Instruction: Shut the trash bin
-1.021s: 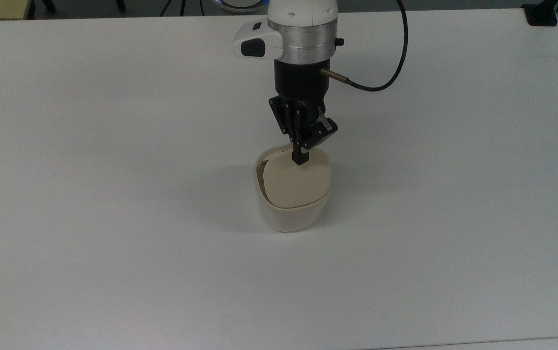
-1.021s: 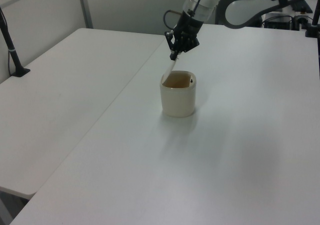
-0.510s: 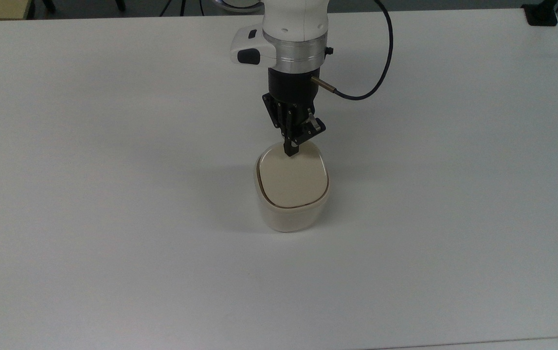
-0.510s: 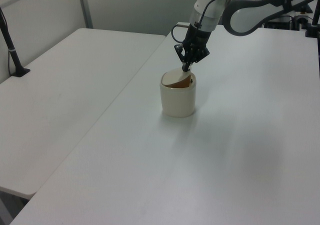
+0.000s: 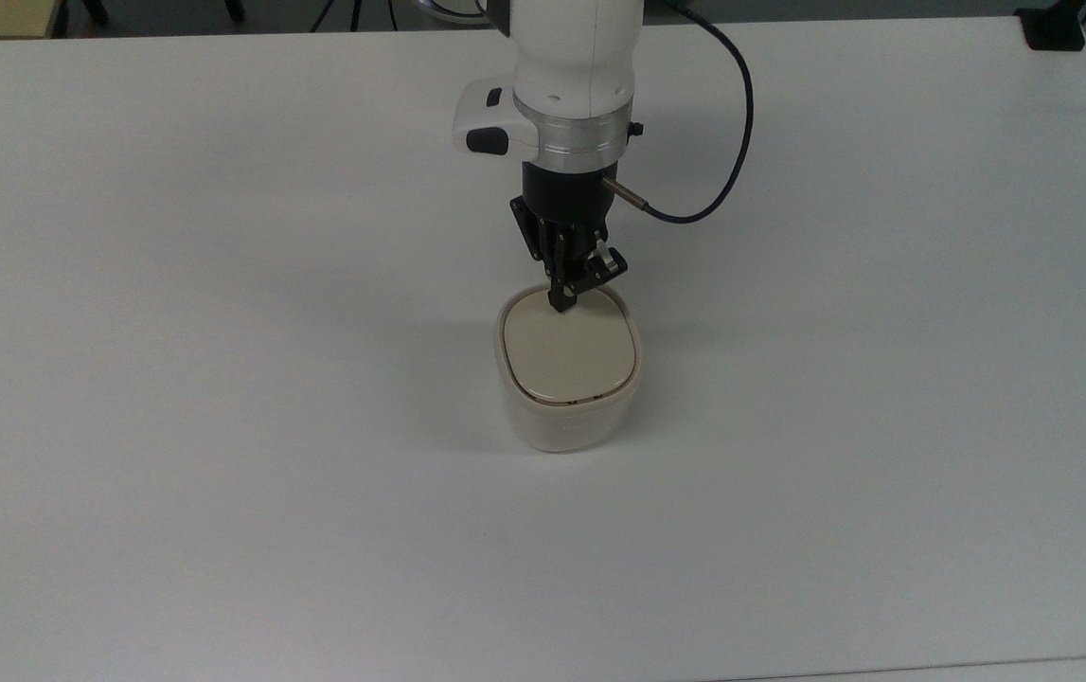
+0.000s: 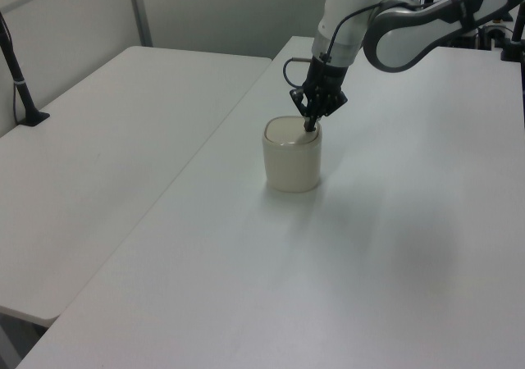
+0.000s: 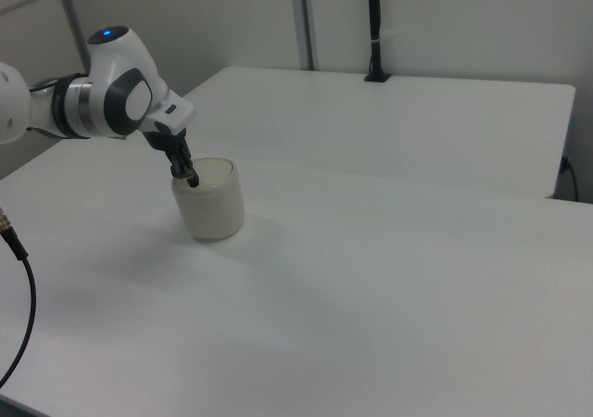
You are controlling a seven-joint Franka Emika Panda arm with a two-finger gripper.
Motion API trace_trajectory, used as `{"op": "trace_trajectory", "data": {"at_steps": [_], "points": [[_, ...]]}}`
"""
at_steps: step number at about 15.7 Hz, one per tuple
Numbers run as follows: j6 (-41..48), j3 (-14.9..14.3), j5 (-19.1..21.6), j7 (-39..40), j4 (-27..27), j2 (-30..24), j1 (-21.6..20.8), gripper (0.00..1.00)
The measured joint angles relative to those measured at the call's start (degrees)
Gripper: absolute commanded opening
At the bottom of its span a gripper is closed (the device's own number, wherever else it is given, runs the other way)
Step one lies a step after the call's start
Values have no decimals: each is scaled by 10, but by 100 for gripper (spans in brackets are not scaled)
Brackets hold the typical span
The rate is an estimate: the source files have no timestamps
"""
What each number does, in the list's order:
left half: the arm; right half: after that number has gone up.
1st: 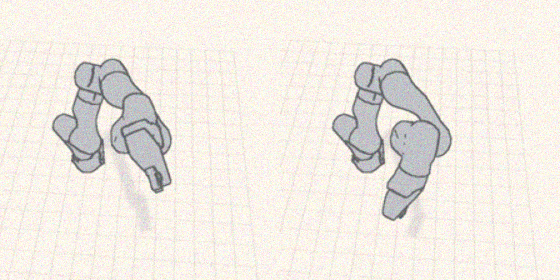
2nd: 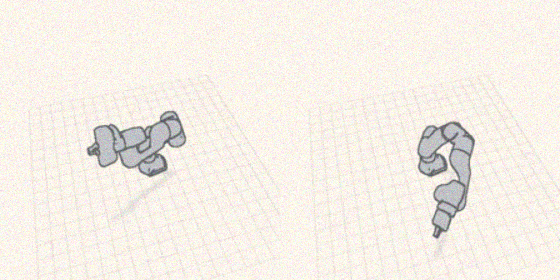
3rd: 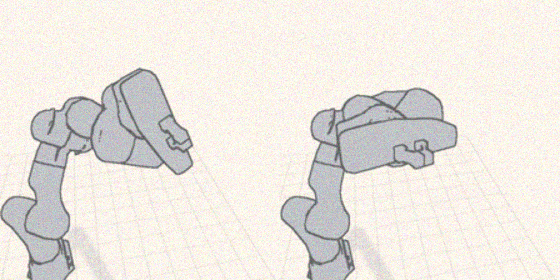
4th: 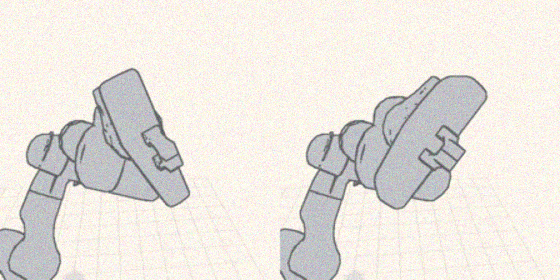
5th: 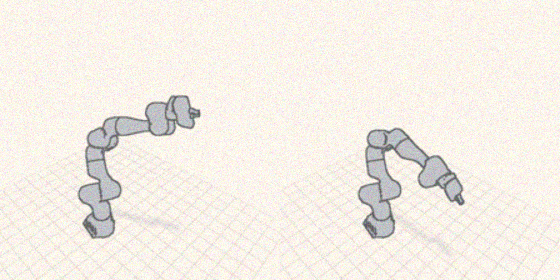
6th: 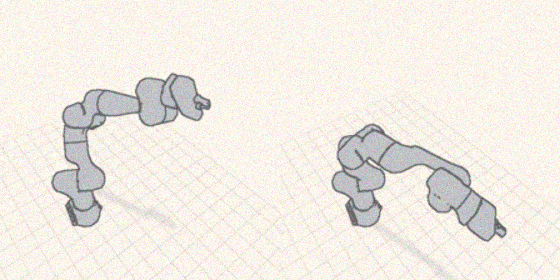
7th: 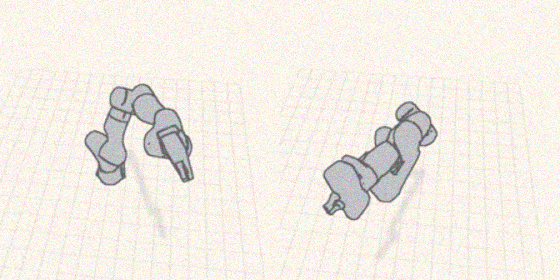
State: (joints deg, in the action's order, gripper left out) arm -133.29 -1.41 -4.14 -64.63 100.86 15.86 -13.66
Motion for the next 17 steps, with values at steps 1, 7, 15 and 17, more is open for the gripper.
{"op": "trace_trajectory", "data": {"at_steps": [1, 7, 15, 17], "points": [[0, 0, -1, 0, -1, 1, 0, 0], [2, 0, -2, 0, -2, -4, 0, 0], [136, -1, -2, 95, -18, -92, 14, 100], [191, -1, -2, 143, -19, -120, 16, 100]]}}
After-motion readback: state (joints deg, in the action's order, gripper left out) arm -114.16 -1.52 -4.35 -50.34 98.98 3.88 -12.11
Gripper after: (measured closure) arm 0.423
